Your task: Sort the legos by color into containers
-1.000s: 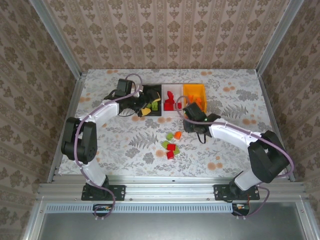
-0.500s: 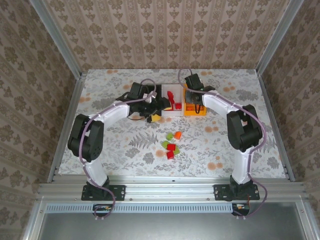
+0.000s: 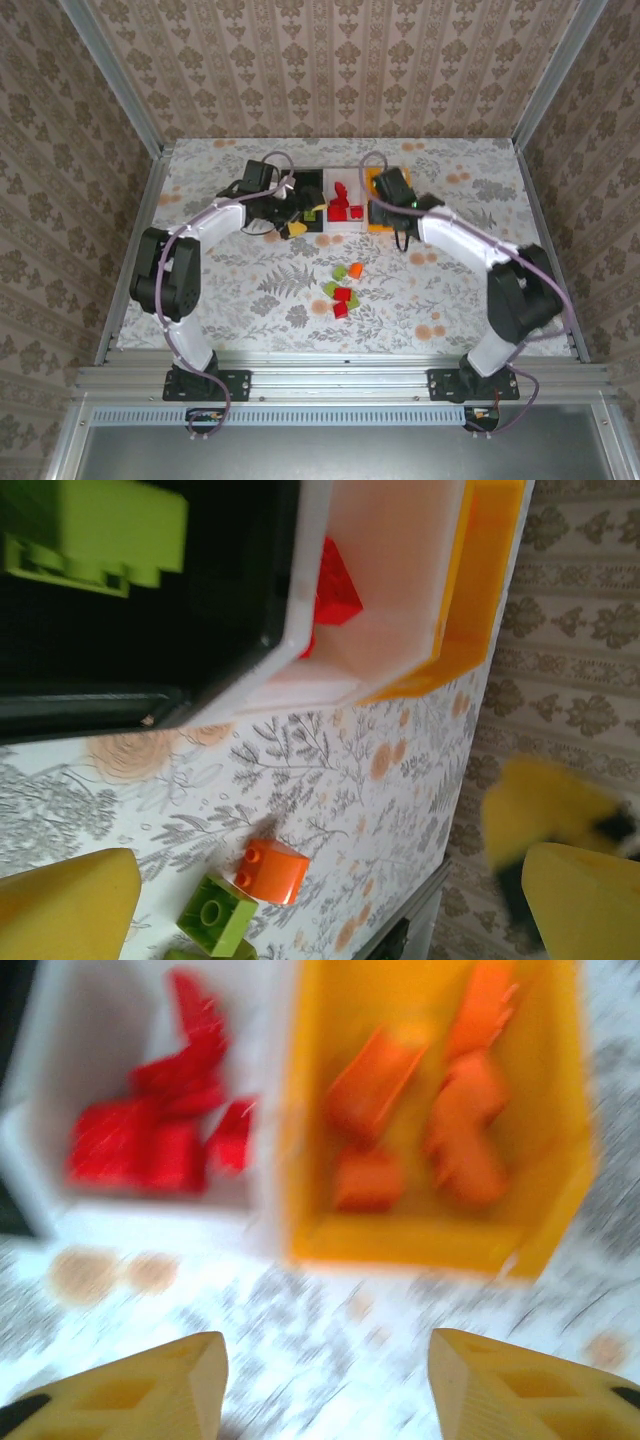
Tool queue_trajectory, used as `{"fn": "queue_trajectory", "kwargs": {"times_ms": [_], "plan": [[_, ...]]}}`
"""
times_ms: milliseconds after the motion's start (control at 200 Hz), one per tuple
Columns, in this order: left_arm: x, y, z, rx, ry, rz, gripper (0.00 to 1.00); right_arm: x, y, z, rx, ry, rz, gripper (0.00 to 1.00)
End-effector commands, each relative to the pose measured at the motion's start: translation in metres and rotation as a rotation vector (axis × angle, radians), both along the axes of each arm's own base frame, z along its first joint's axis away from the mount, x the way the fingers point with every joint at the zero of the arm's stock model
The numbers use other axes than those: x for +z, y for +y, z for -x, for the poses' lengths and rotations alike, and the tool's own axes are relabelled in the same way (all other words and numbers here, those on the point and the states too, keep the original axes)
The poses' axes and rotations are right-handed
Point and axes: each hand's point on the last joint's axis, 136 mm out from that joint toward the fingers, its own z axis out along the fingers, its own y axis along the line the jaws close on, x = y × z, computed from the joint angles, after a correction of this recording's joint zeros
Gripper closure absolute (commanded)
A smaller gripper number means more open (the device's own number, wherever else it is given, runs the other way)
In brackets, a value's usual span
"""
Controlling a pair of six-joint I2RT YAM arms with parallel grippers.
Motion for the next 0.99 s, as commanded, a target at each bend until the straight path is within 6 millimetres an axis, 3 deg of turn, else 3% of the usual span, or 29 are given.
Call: {"fn": "queue_trajectory", "kwargs": {"times_ms": [0,145,360,560,760,990], "plan": [[0.026,0.020,-0.014,0.053,-0.062,0.022,0.00,-0.045,0.012,0.050,-0.047,0.121,-0.067,0.39],[0.021,0.024,-0.018,0.073,-0.046,0.028,0.00,-0.068,0.048,0.071,-0.004,0.220,-0.175,0.35],[0.021,0.023,-0.017,0.068,-0.047,0.029,0.00,-0.085,0.064,0.057,0.012,0.255,-0.172,0.38],[0.025,0.024,-0.017,0.069,-0.054,0.031,0.00,-0.114,0.059,0.057,-0.030,0.296,-0.125,0.48],[0.026,0.022,-0.017,0.069,-0.049,0.044,0.00,-0.117,0.046,0.056,-0.058,0.281,-0.066,0.61],[0.032,0.022,-0.016,0.067,-0.064,0.050,0.00,-0.114,0.035,0.048,-0.045,0.236,-0.010,0.68]]}}
